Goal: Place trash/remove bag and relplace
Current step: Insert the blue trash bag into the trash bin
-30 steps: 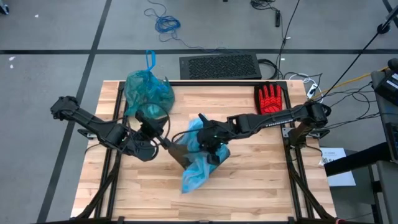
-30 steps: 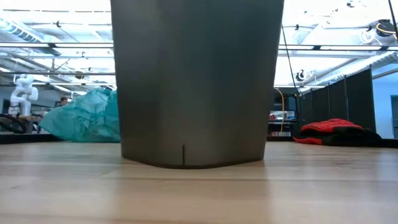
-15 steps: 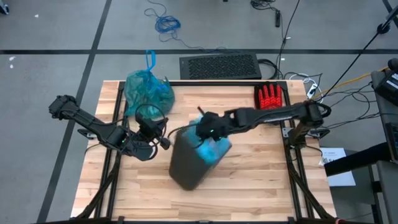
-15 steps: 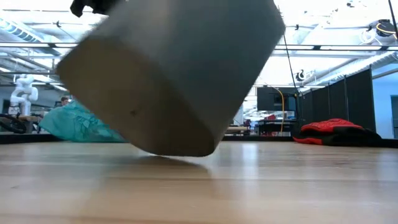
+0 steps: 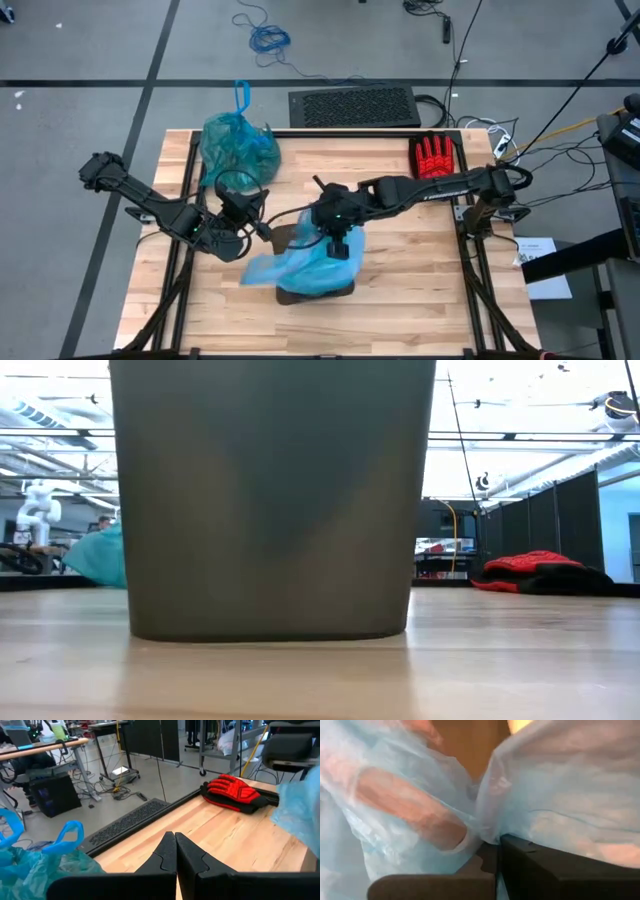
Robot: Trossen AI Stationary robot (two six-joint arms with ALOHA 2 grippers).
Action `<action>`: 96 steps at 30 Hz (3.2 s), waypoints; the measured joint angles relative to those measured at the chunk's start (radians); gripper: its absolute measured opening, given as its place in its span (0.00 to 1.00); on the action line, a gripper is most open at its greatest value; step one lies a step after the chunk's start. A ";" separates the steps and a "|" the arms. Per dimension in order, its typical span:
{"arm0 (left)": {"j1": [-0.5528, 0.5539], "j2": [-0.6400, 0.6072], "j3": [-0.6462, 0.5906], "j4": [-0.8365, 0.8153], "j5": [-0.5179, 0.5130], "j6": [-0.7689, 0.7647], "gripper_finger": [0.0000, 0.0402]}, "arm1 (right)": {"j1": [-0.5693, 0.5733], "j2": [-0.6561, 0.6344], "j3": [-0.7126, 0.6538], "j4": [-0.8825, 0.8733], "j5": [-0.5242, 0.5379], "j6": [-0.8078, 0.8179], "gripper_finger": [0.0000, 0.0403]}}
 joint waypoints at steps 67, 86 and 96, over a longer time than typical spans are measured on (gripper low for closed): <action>0.166 -0.029 0.063 0.380 0.899 0.445 0.21 | 0.102 -0.053 0.088 0.151 0.104 -0.270 0.00; 0.167 -0.039 0.158 0.168 0.757 0.524 0.00 | 0.127 -0.057 0.088 0.116 0.157 -0.404 0.25; 0.167 -0.039 0.158 0.125 0.735 0.507 0.00 | 0.183 -0.139 0.088 0.114 0.161 -0.481 0.54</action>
